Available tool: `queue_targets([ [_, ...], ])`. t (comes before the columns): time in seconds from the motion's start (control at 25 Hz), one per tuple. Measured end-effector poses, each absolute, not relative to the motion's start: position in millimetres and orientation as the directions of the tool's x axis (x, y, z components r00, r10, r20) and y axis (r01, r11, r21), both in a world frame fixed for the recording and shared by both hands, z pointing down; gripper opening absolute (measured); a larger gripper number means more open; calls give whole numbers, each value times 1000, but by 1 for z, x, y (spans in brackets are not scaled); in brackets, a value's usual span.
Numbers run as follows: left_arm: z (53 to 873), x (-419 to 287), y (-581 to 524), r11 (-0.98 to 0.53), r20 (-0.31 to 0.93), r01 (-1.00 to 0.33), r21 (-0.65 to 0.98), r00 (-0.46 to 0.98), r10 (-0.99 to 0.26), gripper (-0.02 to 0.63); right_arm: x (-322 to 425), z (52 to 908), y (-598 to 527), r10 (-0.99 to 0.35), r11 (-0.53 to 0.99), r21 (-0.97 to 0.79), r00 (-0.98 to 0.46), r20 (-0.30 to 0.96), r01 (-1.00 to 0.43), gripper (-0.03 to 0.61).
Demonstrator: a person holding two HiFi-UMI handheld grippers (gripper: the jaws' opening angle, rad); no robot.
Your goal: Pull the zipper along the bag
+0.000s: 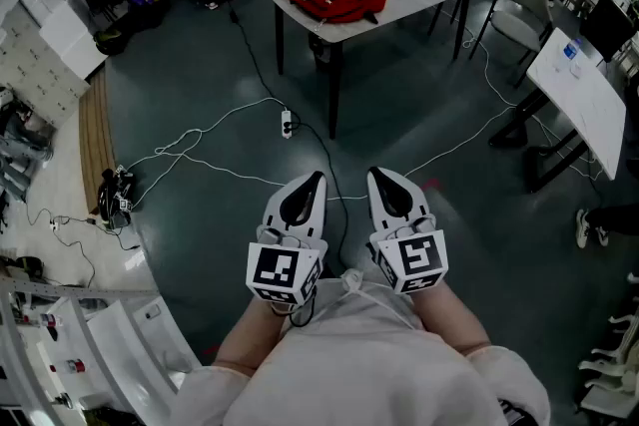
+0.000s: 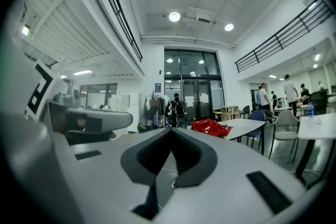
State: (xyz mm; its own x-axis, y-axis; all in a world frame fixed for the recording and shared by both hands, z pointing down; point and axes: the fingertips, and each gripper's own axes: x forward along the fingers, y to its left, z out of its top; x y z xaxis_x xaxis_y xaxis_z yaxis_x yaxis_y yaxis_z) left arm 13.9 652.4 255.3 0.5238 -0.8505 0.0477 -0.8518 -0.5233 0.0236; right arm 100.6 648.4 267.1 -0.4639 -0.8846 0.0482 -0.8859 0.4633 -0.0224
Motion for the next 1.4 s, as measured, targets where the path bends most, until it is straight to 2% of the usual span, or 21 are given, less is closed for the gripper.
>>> queue_targets([
  [0.88, 274, 1, 619, -517, 82, -855, 45, 519, -851, 20, 100, 290, 624, -895, 429, -85, -436, 89, -899, 26],
  [1.4, 291, -23, 490, -549, 114, -834, 56, 552, -826, 20, 84, 308, 499, -917, 362, -113, -375, 134, -925, 26],
])
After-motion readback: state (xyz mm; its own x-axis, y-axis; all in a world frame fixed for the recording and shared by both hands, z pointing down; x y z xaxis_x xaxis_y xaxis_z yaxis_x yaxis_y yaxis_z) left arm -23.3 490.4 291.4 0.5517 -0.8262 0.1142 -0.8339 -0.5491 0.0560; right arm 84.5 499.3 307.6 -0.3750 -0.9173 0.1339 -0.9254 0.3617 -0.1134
